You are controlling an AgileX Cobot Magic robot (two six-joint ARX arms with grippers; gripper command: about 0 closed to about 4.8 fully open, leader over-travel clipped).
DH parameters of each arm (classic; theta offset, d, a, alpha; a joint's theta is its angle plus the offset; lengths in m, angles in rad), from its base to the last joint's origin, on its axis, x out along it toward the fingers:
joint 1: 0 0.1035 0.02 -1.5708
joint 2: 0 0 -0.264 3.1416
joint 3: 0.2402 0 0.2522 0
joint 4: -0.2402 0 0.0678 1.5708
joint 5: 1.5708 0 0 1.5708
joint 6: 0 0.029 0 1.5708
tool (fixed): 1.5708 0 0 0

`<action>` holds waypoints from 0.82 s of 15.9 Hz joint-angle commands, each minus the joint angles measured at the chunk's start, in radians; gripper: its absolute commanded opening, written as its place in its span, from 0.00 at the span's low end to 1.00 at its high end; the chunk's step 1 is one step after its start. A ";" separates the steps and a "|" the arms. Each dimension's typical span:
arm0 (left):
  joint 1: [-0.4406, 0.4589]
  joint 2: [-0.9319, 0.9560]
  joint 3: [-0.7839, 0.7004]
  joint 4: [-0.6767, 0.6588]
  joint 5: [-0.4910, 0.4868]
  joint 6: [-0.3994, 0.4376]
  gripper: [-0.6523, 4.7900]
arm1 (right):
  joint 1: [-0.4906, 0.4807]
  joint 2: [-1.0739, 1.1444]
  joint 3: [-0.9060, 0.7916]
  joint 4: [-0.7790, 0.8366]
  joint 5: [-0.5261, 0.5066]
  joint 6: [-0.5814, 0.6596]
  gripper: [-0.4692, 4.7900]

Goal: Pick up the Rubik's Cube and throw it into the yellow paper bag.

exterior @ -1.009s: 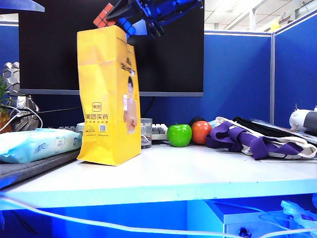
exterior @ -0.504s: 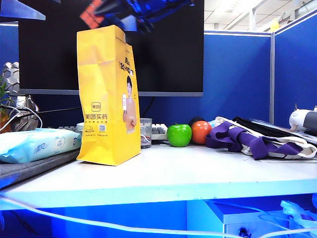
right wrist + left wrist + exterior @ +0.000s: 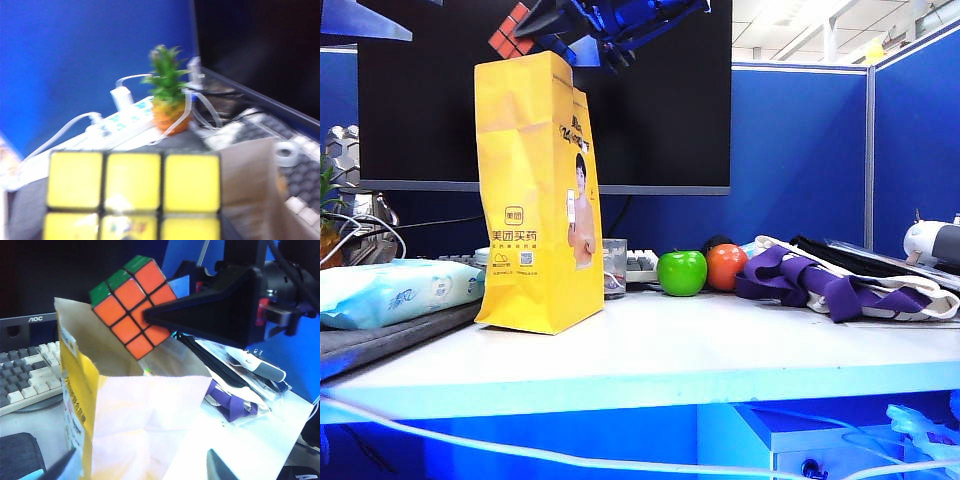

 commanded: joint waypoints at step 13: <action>0.090 -0.192 0.016 -0.254 -0.182 0.181 0.90 | -0.173 -0.267 0.128 -0.671 0.290 -0.274 0.09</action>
